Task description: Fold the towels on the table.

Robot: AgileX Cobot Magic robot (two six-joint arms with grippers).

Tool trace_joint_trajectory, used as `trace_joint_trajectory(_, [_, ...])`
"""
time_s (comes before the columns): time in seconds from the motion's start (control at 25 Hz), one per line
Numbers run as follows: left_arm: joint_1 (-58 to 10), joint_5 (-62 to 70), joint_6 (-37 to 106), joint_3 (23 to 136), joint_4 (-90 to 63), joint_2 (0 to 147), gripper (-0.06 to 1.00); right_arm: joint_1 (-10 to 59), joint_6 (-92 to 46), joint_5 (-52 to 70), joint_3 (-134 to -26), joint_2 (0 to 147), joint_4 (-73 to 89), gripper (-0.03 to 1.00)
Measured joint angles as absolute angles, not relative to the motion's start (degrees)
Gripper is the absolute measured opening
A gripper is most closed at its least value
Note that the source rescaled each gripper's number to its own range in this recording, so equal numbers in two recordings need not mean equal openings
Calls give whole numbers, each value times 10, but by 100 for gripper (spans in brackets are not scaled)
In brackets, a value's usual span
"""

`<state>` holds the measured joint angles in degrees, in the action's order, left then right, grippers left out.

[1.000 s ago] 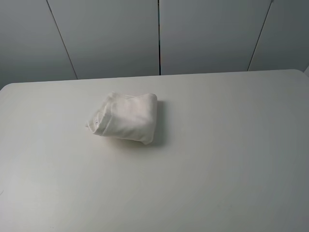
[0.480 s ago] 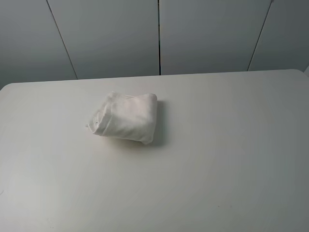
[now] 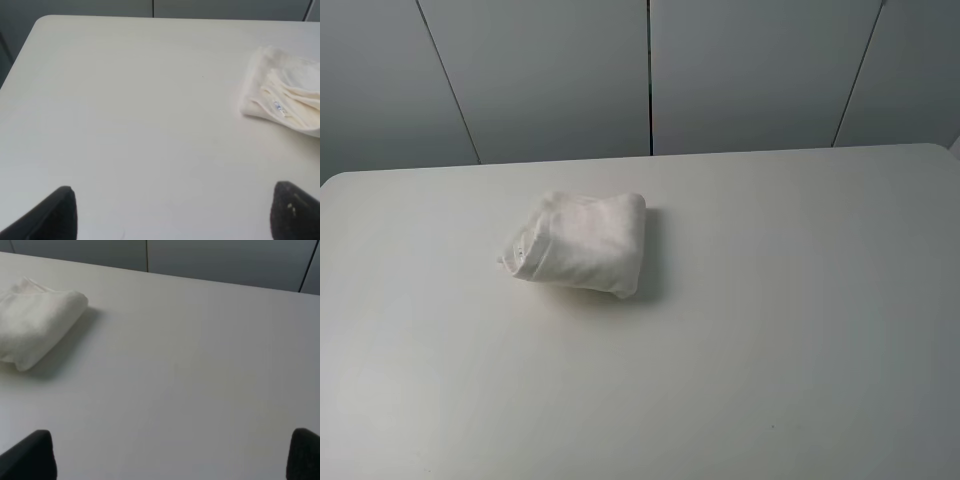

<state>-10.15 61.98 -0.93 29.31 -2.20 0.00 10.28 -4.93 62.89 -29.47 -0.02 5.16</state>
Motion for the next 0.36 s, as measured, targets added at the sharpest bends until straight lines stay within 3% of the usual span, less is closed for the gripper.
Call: trace_joint_trajectory(0.36, [-102, 620, -10, 293, -22, 0, 99, 103, -49, 629, -295, 0, 52, 100])
